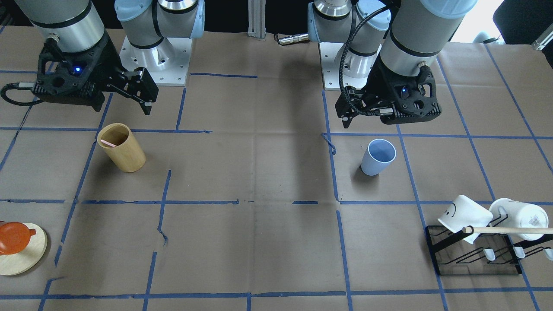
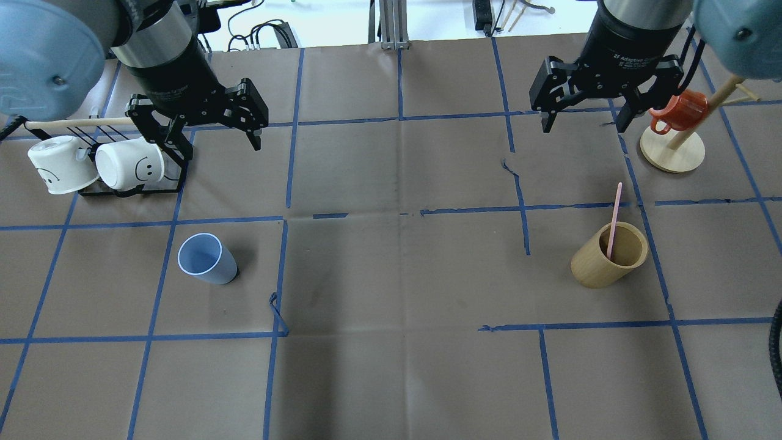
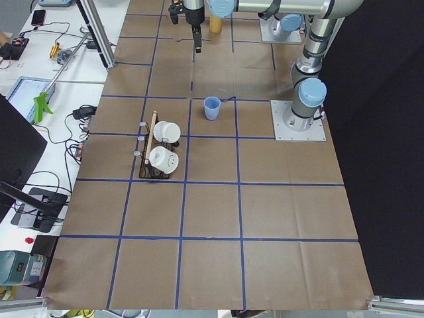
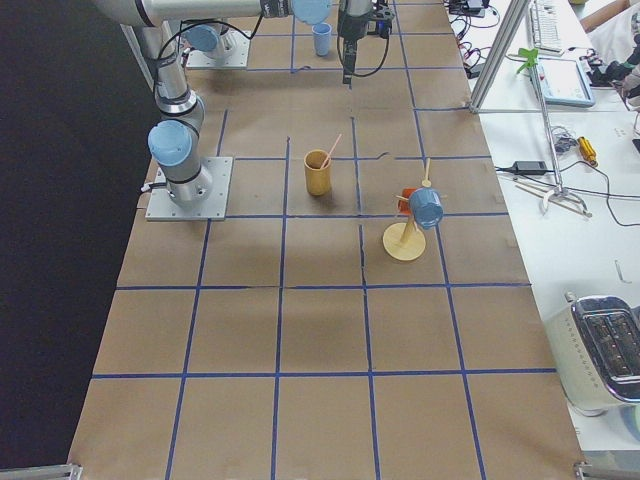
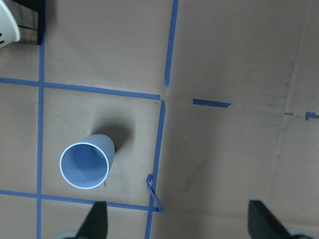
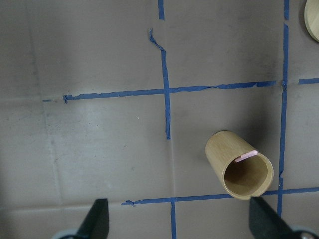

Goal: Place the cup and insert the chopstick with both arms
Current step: 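Move the right gripper down to the pink chopstick in the tan cup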

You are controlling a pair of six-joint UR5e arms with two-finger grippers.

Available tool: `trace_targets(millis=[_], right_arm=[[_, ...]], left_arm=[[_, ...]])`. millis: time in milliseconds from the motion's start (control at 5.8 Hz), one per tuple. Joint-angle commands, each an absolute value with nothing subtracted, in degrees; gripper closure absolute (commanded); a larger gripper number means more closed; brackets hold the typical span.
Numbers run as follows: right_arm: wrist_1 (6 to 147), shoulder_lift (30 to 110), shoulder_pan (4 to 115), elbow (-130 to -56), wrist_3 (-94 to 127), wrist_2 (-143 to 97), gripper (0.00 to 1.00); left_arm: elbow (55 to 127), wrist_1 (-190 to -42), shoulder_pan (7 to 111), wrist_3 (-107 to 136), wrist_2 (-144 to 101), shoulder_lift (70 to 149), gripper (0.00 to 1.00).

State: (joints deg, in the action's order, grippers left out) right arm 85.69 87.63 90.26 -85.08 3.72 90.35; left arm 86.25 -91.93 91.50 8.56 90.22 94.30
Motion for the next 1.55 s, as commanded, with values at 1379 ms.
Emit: trace_targets(millis=[1379], right_arm=[[114.5, 98.1, 74.2, -113.3, -23.6, 88.4, 0.00]], left_arm=[[91.6, -90.3, 90.6, 8.3, 90.7, 93.3, 0.01]])
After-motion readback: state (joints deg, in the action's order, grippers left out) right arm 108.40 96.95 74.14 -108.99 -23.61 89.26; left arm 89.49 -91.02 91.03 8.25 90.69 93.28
